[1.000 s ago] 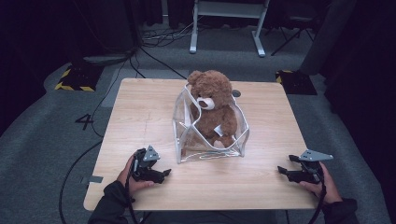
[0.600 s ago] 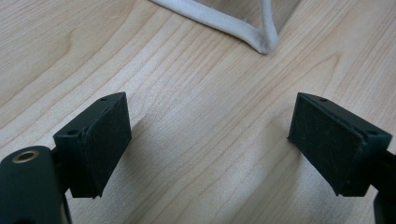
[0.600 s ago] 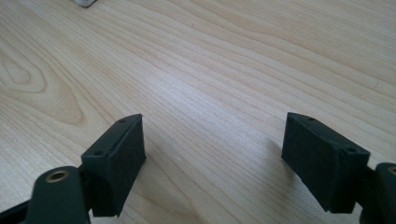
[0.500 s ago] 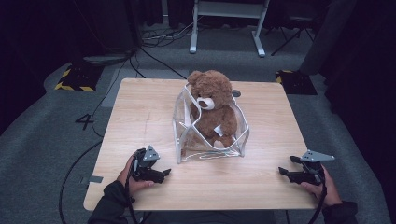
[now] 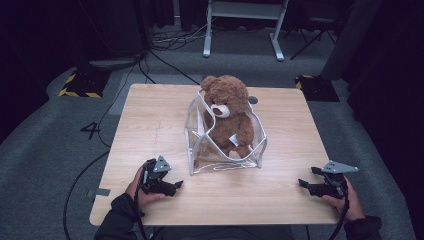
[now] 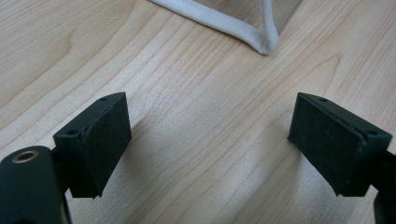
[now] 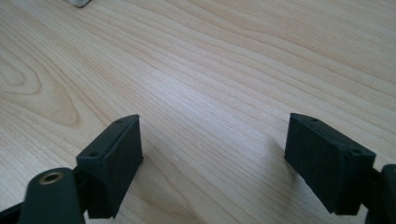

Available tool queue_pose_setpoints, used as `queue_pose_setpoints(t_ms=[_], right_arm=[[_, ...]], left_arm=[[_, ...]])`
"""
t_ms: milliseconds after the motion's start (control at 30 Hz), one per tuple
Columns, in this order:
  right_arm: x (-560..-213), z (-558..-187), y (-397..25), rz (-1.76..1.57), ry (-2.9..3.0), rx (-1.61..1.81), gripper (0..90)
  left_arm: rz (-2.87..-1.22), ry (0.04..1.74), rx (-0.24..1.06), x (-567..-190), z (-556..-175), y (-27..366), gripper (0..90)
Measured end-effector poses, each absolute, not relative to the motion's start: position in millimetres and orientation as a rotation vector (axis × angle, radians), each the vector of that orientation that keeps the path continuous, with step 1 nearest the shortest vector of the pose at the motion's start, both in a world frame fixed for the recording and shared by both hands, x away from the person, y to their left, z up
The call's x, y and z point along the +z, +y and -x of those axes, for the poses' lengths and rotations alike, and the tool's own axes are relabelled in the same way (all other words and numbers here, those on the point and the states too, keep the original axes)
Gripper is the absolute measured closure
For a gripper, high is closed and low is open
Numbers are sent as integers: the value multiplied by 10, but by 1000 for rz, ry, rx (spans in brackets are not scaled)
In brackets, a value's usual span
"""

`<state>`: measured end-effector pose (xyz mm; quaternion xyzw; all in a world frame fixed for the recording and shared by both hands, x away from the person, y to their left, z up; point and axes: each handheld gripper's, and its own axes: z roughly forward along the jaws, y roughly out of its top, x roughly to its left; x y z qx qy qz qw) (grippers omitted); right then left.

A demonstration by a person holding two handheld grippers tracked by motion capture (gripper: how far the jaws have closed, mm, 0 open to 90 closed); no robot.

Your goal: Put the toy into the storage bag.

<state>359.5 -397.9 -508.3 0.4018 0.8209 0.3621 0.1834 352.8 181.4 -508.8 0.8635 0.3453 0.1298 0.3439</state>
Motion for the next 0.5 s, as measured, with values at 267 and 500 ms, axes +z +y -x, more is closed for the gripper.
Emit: queue_pose_setpoints(t_ms=[267, 500], right_arm=[[-5083, -3596, -3980, -1135, 2314, 1022, 188], [-5083, -3596, -3980, -1136, 2314, 1021, 188]], left_arm=[[-2243, 896, 337, -5089, -3531, 1814, 130], [-2244, 897, 337, -5087, -3533, 1813, 130]])
